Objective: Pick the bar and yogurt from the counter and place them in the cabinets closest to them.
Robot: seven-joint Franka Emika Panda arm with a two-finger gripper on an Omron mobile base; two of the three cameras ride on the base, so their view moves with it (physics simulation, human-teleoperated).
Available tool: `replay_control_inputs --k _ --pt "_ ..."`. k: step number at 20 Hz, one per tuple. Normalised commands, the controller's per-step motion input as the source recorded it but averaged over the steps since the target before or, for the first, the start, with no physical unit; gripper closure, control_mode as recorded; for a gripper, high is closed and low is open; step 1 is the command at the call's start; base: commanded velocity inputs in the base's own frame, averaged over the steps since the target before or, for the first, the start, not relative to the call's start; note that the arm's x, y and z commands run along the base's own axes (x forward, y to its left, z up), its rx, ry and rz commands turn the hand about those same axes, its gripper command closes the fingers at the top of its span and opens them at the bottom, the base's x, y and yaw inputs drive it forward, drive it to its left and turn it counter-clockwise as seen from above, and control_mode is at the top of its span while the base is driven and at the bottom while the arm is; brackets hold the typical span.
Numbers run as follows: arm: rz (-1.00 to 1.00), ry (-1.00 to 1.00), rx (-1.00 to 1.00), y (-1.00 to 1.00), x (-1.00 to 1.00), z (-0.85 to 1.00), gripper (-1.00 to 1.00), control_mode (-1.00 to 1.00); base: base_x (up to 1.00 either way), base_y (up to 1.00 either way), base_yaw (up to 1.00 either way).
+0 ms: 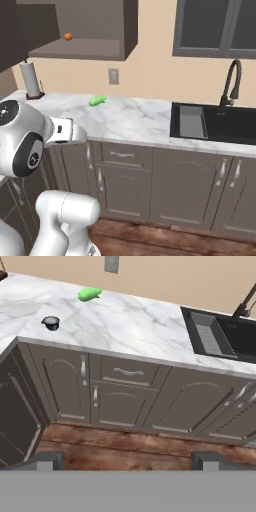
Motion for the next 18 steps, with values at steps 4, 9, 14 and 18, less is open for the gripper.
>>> replay_control_inputs --k 4,9,14,18 --pt "0.0 0.0 0.0 0.0 0.0 0.0 -1.0 1.0 0.45 0.31 -0.01" --pt "0.0 0.0 0.0 0.0 0.0 0.0 -1.0 1.0 0.48 0.28 -0.01" --pt "0.0 0.0 0.0 0.0 0.0 0.0 -1.0 1.0 0.52 0.3 -0.02" --pt "0.0 0.0 0.0 0.0 0.0 0.0 -1.0 1.0 0.53 0.29 -0.02"
